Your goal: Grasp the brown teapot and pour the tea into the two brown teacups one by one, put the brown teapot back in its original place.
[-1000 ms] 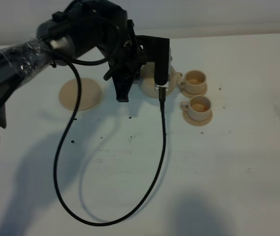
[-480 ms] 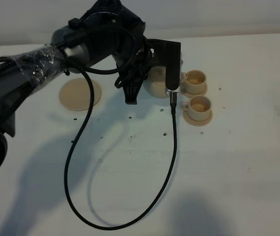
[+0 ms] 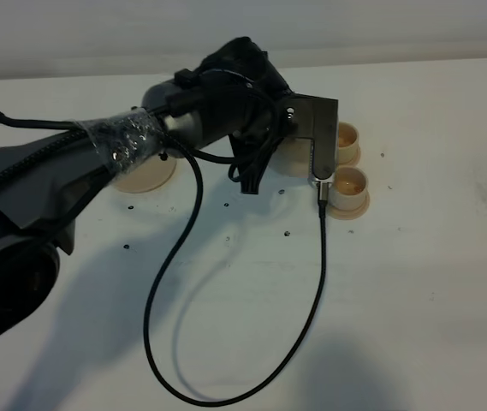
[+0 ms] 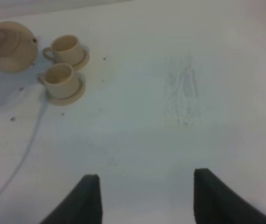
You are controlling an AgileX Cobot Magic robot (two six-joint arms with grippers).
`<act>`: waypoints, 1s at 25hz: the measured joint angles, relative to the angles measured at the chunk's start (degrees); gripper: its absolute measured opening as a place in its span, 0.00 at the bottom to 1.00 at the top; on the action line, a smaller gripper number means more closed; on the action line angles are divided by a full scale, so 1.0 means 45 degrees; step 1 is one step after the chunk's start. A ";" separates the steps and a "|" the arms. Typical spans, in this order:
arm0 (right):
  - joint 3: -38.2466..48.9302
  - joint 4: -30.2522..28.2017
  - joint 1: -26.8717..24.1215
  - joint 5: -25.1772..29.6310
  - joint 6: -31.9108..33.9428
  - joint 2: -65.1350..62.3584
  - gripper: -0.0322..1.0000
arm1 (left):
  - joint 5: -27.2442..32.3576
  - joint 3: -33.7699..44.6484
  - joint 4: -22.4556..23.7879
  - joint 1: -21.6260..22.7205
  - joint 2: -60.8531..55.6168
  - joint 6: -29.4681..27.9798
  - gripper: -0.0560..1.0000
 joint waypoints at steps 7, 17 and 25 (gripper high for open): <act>0.0000 0.0000 0.0000 0.0000 0.0000 0.0000 0.48 | -0.0093 0.0000 0.0364 -0.0278 0.0140 -0.0373 0.16; 0.0000 0.0000 0.0000 0.0000 -0.0001 0.0000 0.48 | -0.0105 0.0011 0.1579 -0.0468 0.0491 -0.0911 0.16; 0.0000 0.0000 0.0000 0.0000 -0.0001 0.0000 0.48 | 0.0058 0.0011 0.2291 -0.0852 0.0491 -0.0920 0.16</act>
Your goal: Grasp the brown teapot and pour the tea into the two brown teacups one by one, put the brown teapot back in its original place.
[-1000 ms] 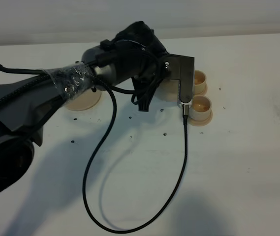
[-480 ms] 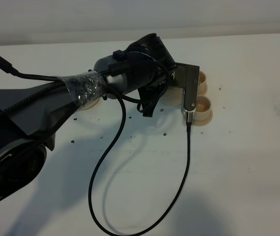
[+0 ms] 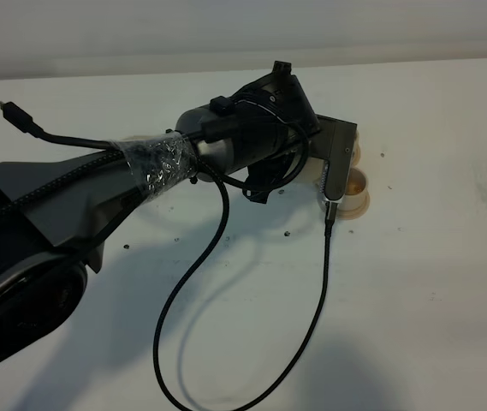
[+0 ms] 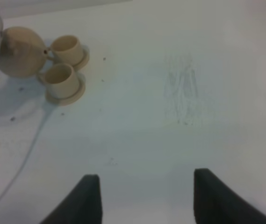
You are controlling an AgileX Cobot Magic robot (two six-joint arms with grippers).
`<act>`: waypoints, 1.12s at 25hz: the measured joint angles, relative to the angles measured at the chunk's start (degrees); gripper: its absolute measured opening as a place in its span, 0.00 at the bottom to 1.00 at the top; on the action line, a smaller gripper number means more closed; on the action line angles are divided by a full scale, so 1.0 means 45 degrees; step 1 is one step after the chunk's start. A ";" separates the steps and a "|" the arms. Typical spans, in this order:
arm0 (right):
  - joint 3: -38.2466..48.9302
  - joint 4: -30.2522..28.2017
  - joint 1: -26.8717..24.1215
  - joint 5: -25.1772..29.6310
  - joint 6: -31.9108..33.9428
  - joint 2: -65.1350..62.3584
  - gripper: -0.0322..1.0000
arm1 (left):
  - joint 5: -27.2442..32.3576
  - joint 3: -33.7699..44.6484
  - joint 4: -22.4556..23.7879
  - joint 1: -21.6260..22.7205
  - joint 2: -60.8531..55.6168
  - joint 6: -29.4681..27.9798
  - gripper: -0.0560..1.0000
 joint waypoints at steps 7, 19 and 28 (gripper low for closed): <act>0.0000 0.0000 0.0000 0.0000 0.0000 0.0000 0.48 | 0.0424 0.0000 0.1024 -0.0203 0.0000 0.0000 0.16; 0.0000 0.0000 0.0000 0.0000 0.0000 0.0000 0.48 | 0.0527 0.0000 0.1726 -0.0460 0.0000 0.0054 0.16; 0.0000 0.0000 0.0000 0.0000 0.0000 0.0000 0.48 | 0.0561 0.0000 0.1872 -0.0585 0.0000 0.0761 0.16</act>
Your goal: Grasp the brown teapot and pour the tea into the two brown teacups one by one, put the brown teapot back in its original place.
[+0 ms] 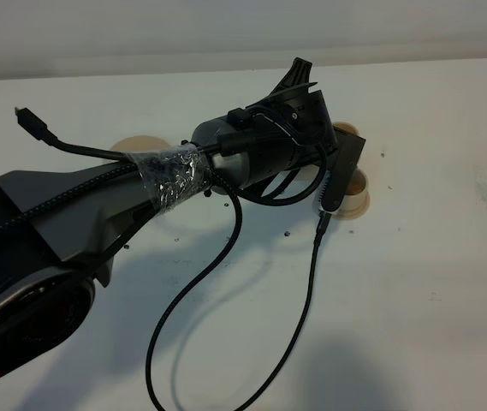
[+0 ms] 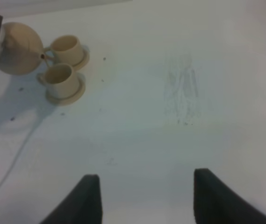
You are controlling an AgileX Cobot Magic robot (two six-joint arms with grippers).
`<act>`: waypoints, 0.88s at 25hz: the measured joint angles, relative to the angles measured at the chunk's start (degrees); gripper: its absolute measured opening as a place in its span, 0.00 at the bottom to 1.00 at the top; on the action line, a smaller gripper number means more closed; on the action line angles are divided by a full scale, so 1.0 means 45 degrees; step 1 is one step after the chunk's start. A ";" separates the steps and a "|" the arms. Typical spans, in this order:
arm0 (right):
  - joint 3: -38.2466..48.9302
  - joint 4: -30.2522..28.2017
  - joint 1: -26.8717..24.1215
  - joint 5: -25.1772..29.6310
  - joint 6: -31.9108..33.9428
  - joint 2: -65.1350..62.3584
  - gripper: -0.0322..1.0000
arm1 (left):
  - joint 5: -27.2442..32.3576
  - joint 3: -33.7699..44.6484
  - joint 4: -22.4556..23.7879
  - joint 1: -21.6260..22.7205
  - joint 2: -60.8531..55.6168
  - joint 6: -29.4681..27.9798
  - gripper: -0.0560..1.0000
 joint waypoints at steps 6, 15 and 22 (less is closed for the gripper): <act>0.0000 0.0000 0.0000 0.0000 0.0000 0.0000 0.48 | 0.0141 0.0000 0.0487 -0.0106 0.0000 0.0494 0.16; 0.0000 0.0000 0.0000 0.0000 0.0000 0.0000 0.48 | 0.0200 0.0000 0.0770 -0.0106 0.0000 0.0548 0.16; 0.0000 0.0000 0.0000 0.0000 0.0000 0.0000 0.48 | 0.0061 0.0000 0.0947 -0.0106 0.0000 0.0574 0.16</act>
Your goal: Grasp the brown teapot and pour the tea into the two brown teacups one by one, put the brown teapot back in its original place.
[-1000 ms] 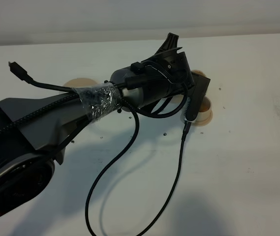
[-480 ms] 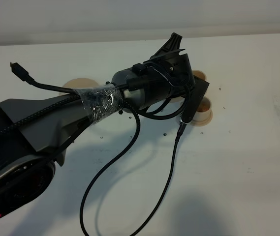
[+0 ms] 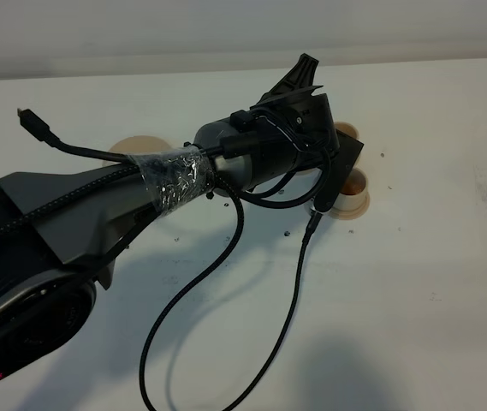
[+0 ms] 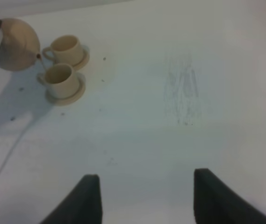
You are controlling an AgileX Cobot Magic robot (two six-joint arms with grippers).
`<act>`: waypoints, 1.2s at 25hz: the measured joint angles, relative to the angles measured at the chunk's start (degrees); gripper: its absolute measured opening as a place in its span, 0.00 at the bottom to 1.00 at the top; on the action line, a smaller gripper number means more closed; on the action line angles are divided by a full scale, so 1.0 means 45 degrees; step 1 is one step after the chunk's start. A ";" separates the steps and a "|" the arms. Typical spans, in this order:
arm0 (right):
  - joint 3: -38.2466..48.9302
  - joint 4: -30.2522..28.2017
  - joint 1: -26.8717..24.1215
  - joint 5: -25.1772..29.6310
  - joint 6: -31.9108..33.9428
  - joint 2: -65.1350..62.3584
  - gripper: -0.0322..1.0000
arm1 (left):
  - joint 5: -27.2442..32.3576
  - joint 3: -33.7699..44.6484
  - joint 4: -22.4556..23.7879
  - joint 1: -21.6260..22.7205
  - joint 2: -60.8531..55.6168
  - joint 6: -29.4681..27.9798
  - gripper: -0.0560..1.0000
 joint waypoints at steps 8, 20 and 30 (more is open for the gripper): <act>0.0000 0.0000 0.0000 0.0000 0.0000 0.0000 0.48 | -0.0098 0.0000 0.0016 0.0000 0.0000 0.0010 0.16; 0.0000 0.0000 0.0000 0.0000 0.0000 0.0000 0.48 | -0.0593 0.0000 0.0037 0.0000 0.0005 0.0010 0.16; 0.0000 0.0000 0.0000 0.0000 0.0000 0.0000 0.48 | -0.0681 0.0000 0.0276 0.0000 0.0263 0.0010 0.16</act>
